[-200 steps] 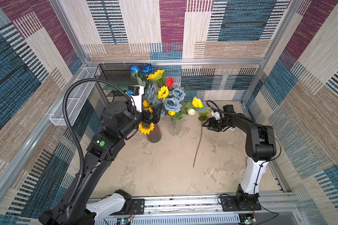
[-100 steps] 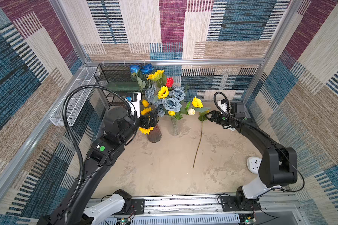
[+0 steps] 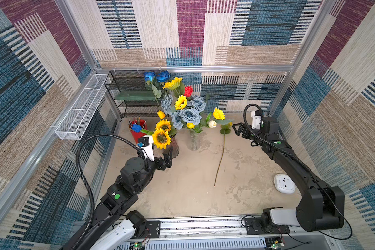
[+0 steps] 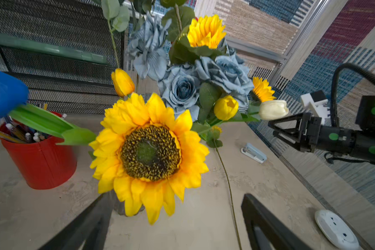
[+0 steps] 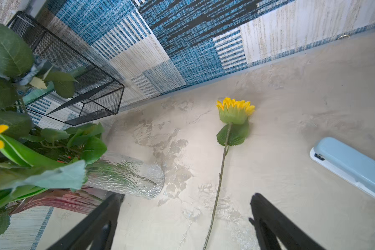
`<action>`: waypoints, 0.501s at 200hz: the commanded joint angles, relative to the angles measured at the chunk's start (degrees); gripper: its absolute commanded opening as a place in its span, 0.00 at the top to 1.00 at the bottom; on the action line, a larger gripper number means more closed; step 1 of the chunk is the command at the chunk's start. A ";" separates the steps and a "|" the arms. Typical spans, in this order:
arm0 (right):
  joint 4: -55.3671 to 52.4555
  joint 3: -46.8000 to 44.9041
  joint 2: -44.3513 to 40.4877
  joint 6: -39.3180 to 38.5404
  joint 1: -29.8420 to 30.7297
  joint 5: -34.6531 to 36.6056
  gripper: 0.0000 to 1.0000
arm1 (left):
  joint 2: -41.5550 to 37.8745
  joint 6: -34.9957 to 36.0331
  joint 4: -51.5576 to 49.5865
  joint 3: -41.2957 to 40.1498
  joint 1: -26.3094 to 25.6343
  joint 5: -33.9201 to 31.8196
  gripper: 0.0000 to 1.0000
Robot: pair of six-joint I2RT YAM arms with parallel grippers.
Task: Pick out yellow flowers from the vase
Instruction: Pick up the flower from the vase.
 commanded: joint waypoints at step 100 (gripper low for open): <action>2.56 -0.08 0.48 1.32 -1.91 -3.41 0.04 | 10.49 18.04 36.71 -15.54 -11.92 -27.22 0.03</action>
